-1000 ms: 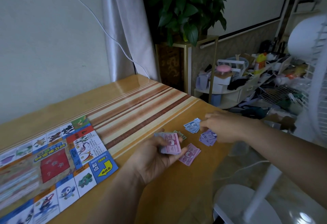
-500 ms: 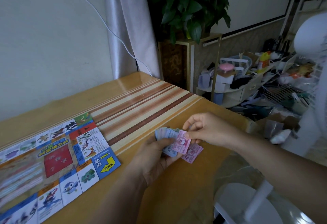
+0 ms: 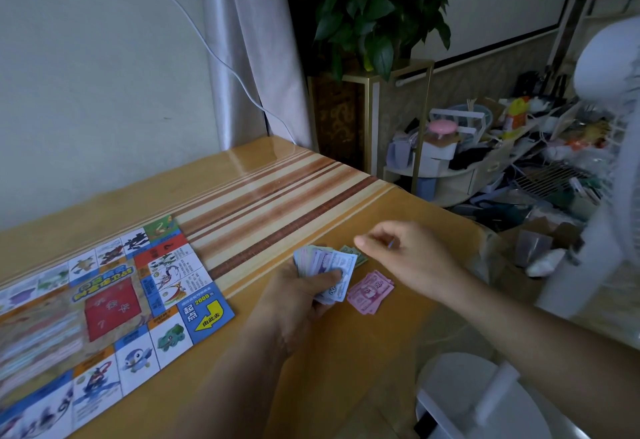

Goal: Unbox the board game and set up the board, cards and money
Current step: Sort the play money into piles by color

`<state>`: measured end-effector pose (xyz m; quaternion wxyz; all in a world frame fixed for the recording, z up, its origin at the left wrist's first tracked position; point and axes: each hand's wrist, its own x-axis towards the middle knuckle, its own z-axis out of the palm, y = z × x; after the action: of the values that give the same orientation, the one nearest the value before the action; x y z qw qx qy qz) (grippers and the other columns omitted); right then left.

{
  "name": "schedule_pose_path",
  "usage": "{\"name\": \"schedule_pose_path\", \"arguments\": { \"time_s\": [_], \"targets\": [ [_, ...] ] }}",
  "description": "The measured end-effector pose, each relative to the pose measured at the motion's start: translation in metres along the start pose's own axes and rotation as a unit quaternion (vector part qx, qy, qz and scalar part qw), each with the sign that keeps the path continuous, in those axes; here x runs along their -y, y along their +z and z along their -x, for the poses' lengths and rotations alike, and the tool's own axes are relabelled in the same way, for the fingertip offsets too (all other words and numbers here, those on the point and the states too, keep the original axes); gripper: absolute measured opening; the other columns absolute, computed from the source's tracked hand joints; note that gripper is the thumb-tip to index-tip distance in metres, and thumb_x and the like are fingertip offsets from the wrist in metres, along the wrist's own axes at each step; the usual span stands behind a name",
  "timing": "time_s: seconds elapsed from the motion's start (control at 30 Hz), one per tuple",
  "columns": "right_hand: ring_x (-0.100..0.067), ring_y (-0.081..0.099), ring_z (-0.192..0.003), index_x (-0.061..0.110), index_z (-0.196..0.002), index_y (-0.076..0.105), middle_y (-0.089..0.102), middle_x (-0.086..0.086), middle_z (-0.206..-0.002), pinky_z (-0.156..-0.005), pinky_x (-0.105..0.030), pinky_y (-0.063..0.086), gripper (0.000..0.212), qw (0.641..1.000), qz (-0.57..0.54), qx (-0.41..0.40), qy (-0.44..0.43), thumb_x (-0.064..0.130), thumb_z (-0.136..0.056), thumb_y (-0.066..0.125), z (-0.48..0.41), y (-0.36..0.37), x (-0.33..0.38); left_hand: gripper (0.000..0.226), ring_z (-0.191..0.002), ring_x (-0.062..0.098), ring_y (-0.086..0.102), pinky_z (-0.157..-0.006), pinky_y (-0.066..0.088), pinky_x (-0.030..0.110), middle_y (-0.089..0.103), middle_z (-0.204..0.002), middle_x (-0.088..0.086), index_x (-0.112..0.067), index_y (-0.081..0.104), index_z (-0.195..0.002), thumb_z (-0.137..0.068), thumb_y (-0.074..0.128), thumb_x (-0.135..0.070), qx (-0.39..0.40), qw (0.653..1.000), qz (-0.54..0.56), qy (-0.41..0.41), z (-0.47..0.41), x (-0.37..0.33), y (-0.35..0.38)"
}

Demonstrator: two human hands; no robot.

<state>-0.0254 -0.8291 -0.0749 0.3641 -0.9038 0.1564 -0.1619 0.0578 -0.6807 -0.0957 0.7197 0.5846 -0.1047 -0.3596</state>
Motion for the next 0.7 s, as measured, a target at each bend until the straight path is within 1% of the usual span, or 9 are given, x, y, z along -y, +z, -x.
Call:
{"name": "schedule_pose_path", "arguments": {
  "time_s": [0.07,0.1,0.17,0.27,0.33,0.4,0.47,0.57,0.7],
  "targets": [
    [0.006,0.059,-0.069,0.022,-0.088,0.066,0.065,0.012,-0.078,-0.060,-0.010,0.043,0.025,0.998,-0.035,0.048,0.028,0.047,-0.084,0.064,-0.004,0.001,0.005,0.023,-0.066,0.011,0.067,-0.053,0.052,0.021,0.071,-0.076,0.002,-0.012,0.064,-0.103,-0.084,0.062,0.002,0.014,1.000,-0.017,0.010,0.001,0.001,0.004],
    [0.008,0.058,-0.061,0.022,-0.085,0.065,0.066,0.012,-0.075,-0.055,-0.006,0.041,0.021,0.997,-0.037,0.061,0.035,0.043,-0.083,0.068,-0.006,0.002,0.006,0.021,-0.066,0.010,0.068,-0.052,0.052,0.020,0.071,-0.076,0.002,-0.012,0.064,-0.101,-0.085,0.062,0.001,0.024,1.000,-0.015,0.012,0.001,0.000,0.006],
    [0.007,0.056,-0.050,0.019,-0.079,0.063,0.067,0.006,-0.071,-0.050,-0.007,0.042,0.014,0.994,-0.065,0.071,0.047,0.030,-0.082,0.072,-0.009,0.003,0.003,0.019,-0.068,0.013,0.070,-0.054,0.054,0.021,0.073,-0.079,0.006,-0.009,0.064,-0.101,-0.087,0.059,0.001,0.036,0.999,0.022,0.003,0.004,-0.001,0.008],
    [0.004,0.057,-0.051,0.017,-0.081,0.065,0.069,0.003,-0.071,-0.052,-0.011,0.045,0.008,0.988,-0.106,0.085,0.067,0.021,-0.084,0.071,-0.014,-0.001,-0.001,0.016,-0.067,0.018,0.071,-0.054,0.057,0.025,0.073,-0.079,0.013,-0.005,0.062,-0.100,-0.092,0.050,0.003,0.030,0.994,0.102,-0.032,0.006,-0.004,0.007],
    [0.003,0.058,-0.056,0.016,-0.092,0.067,0.069,0.003,-0.078,-0.051,-0.009,0.042,0.006,0.988,-0.121,0.051,0.085,0.019,-0.086,0.068,-0.024,-0.009,-0.009,0.018,-0.065,0.020,0.071,-0.054,0.058,0.026,0.073,-0.078,0.016,-0.002,0.060,-0.102,-0.093,0.046,0.006,0.023,0.990,0.131,-0.039,0.005,-0.005,0.005],
    [-0.002,0.060,-0.069,0.014,-0.103,0.067,0.069,0.000,-0.091,-0.052,-0.009,0.041,0.015,0.989,-0.110,-0.035,0.096,0.017,-0.088,0.066,-0.040,-0.018,-0.023,0.019,-0.065,0.019,0.071,-0.054,0.058,0.025,0.072,-0.080,0.017,-0.002,0.058,-0.103,-0.092,0.046,0.009,0.010,0.991,0.130,-0.032,0.003,-0.006,0.005],
    [-0.010,0.060,-0.081,0.010,-0.107,0.066,0.068,-0.007,-0.102,-0.056,-0.013,0.040,0.020,0.988,-0.075,-0.093,0.103,0.014,-0.088,0.066,-0.054,-0.020,-0.038,0.020,-0.064,0.018,0.069,-0.052,0.057,0.024,0.070,-0.084,0.017,-0.003,0.058,-0.101,-0.090,0.049,0.011,-0.010,0.991,0.128,-0.027,0.002,-0.006,0.005],
    [-0.016,0.061,-0.084,0.015,-0.110,0.065,0.069,-0.007,-0.104,-0.060,-0.022,0.041,0.021,0.985,0.042,-0.113,0.126,0.018,-0.089,0.065,-0.066,-0.008,-0.058,0.020,-0.061,0.016,0.067,-0.051,0.056,0.023,0.068,-0.082,0.015,-0.003,0.059,-0.099,-0.087,0.052,0.012,-0.031,0.991,0.126,-0.029,0.000,-0.005,0.005],
    [-0.021,0.062,-0.095,0.023,-0.109,0.065,0.069,0.000,-0.103,-0.081,-0.032,0.047,0.022,0.962,0.214,-0.133,0.102,0.029,-0.088,0.065,-0.065,0.006,-0.071,0.024,-0.058,0.015,0.068,-0.050,0.055,0.022,0.069,-0.079,0.013,-0.003,0.059,-0.103,-0.086,0.054,0.012,-0.043,0.992,0.118,-0.028,-0.001,-0.005,0.003]
  ]
}}
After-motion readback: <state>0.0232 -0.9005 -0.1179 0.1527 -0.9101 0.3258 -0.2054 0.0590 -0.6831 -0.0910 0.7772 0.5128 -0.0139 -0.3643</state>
